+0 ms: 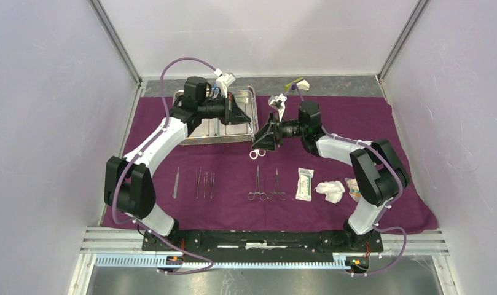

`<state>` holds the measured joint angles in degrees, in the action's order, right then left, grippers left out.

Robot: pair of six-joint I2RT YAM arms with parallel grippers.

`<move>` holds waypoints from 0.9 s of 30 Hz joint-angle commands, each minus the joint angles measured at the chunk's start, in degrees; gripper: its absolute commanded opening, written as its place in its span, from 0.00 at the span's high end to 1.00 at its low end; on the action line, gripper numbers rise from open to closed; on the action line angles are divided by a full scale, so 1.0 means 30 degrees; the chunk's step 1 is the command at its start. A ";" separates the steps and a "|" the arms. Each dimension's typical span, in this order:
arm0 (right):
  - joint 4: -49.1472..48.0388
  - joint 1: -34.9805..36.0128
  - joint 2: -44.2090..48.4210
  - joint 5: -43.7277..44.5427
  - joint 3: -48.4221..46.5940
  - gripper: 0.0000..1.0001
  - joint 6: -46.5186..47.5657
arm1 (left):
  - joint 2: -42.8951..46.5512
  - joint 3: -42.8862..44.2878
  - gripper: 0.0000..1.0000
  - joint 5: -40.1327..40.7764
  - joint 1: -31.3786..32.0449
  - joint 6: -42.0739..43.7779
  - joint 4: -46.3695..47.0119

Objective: Open and lay out the surgical kit
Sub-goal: Place the medical item in the surgical kit.

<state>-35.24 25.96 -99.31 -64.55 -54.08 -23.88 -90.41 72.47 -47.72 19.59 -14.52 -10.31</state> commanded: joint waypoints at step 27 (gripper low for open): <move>-0.2675 0.0063 -0.0945 -0.1833 0.0282 0.97 -0.1330 | 0.0882 -0.0146 0.98 -0.0764 -0.0291 -0.0525 0.1150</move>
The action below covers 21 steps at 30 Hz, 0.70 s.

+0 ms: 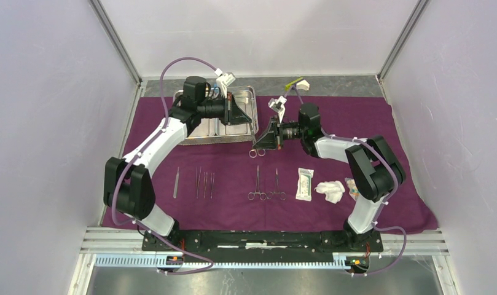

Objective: Open and lay out the surgical kit
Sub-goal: Place the medical item in the surgical kit.

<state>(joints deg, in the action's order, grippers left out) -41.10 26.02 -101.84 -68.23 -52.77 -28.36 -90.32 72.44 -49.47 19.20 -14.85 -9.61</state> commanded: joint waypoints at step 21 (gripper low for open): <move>1.2953 -0.0168 0.1083 0.8840 -0.5934 1.00 0.7282 | 0.1733 0.1362 0.04 0.6310 -0.0160 0.0706 -0.1619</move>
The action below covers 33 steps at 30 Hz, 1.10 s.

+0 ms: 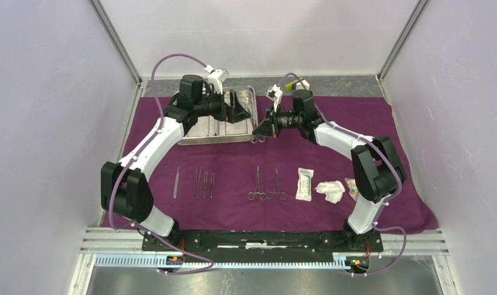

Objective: Open and lay out the surgical kit
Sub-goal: Place the medical item in the surgical kit.

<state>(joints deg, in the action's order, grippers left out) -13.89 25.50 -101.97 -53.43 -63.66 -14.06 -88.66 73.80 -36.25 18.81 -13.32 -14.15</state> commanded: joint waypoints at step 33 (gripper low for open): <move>0.2742 0.0026 0.2169 0.7736 -0.0358 1.00 -0.1482 | -0.3352 0.3115 0.22 0.7665 0.3387 -0.4698 0.1278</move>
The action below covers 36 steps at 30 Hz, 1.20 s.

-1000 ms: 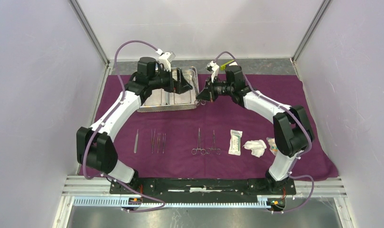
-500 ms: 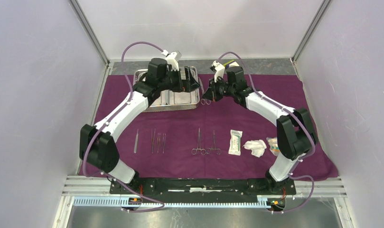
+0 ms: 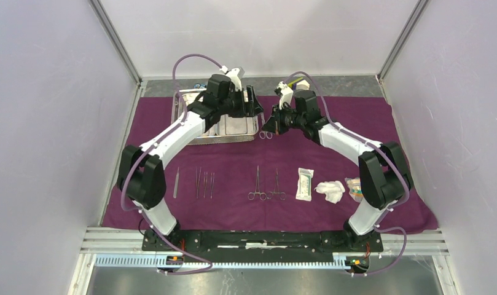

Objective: Open and lay out the surgical kit
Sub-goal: Place the medical item in the surgical kit.

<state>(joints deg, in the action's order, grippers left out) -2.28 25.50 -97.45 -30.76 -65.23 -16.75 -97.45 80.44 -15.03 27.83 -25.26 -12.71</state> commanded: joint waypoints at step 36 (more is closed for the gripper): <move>-0.1984 -0.0061 0.0431 0.0542 0.0946 1.00 -0.2723 | -0.2407 0.1841 0.63 0.1312 0.1754 -0.0152 -0.0052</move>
<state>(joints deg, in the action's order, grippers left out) -5.65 25.47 -97.45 -29.45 -62.85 -24.27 -104.88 83.96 -12.12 32.75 -25.56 -13.65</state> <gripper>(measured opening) 0.022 0.395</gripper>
